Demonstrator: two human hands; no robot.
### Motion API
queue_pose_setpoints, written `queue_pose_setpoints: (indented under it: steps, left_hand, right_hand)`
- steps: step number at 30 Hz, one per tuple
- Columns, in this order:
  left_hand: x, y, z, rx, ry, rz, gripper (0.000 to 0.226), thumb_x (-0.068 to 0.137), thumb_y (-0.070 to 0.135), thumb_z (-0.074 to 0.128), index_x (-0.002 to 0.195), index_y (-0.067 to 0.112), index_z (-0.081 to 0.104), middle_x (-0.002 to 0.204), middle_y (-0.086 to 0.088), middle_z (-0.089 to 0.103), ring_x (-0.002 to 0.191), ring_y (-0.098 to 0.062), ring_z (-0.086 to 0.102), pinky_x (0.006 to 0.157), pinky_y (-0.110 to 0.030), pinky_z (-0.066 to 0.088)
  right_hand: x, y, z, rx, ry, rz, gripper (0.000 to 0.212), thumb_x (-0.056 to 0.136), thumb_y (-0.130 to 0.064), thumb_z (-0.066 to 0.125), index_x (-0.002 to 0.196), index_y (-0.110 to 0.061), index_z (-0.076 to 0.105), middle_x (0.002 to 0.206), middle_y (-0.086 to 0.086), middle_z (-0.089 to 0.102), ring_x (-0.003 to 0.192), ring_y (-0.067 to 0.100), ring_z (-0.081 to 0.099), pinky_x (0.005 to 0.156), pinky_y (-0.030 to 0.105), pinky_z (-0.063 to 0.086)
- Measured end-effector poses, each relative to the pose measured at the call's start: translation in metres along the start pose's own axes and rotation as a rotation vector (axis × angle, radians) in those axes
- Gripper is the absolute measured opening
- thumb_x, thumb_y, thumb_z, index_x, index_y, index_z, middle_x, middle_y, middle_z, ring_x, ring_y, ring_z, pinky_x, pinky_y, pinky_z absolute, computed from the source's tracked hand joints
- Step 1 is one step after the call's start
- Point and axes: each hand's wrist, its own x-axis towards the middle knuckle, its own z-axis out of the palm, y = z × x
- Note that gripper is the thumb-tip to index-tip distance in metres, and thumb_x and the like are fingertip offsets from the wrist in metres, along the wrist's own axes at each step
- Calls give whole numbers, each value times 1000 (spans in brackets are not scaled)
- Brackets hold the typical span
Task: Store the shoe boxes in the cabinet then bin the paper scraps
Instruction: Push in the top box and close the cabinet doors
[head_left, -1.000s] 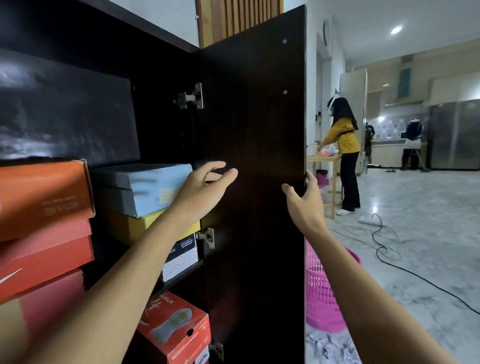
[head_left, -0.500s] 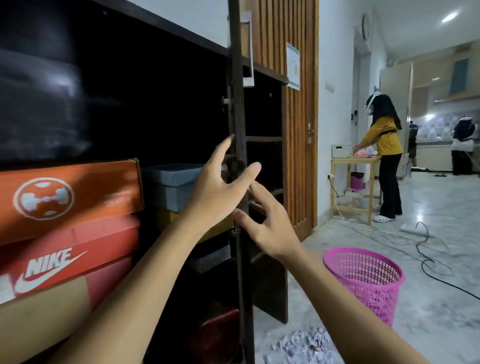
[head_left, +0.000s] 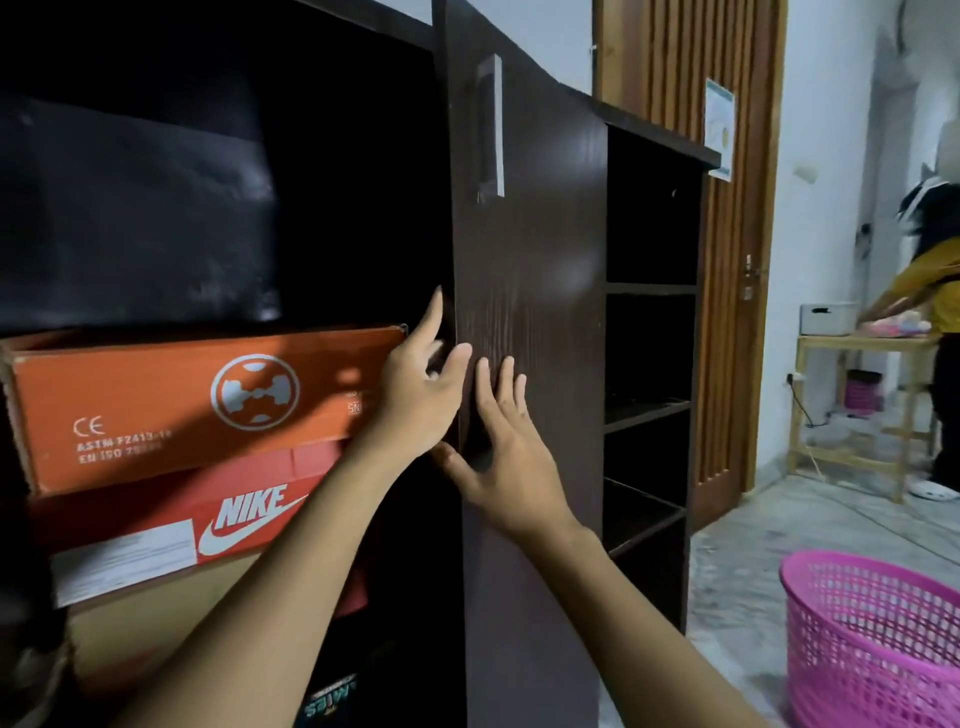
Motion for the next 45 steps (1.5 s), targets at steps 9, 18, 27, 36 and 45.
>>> queue_pose_setpoints:
  steps: [9, 18, 27, 36, 45]
  left_hand:
    - [40, -60, -24, 134, 63, -42, 58, 98, 7, 50, 151, 21, 30, 136, -1, 56, 117, -13, 58, 104, -20, 40]
    - [44, -82, -23, 138, 120, 51, 53, 98, 9, 53, 148, 19, 37, 137, -13, 58, 124, -21, 51, 103, -25, 38]
    - [42, -71, -17, 183, 184, 6, 53, 98, 7, 52, 147, 16, 38, 88, 14, 61, 52, 5, 45, 62, -3, 33]
    - [-20, -23, -42, 334, 179, -312, 29, 95, 19, 57, 122, 20, 67, 81, 2, 64, 81, -22, 65, 73, -38, 53]
    - [-106, 115, -88, 848, 424, -91, 16, 93, 22, 61, 101, 20, 75, 88, 7, 71, 76, -5, 64, 75, -25, 52]
  right_hand:
    - [40, -5, 53, -126, -86, 95, 93, 92, -50, 59, 155, -38, -9, 164, -4, -20, 150, 20, -20, 117, 50, 30]
    - [42, 7, 67, -133, -29, 52, 95, 91, -52, 59, 155, -37, -9, 163, -4, -22, 149, 20, -22, 119, 50, 21]
    - [44, 10, 67, -58, -64, 60, 96, 91, -48, 63, 155, -38, -8, 162, -5, -25, 149, 22, -24, 118, 57, 17]
    - [40, 0, 49, 62, -174, 91, 94, 90, -32, 68, 157, -32, 2, 163, 0, -22, 150, 29, -19, 116, 64, 20]
    - [20, -92, 27, 669, -356, -91, 46, 89, -32, 67, 134, -25, 58, 137, -2, 57, 126, 16, 54, 106, 31, 42]
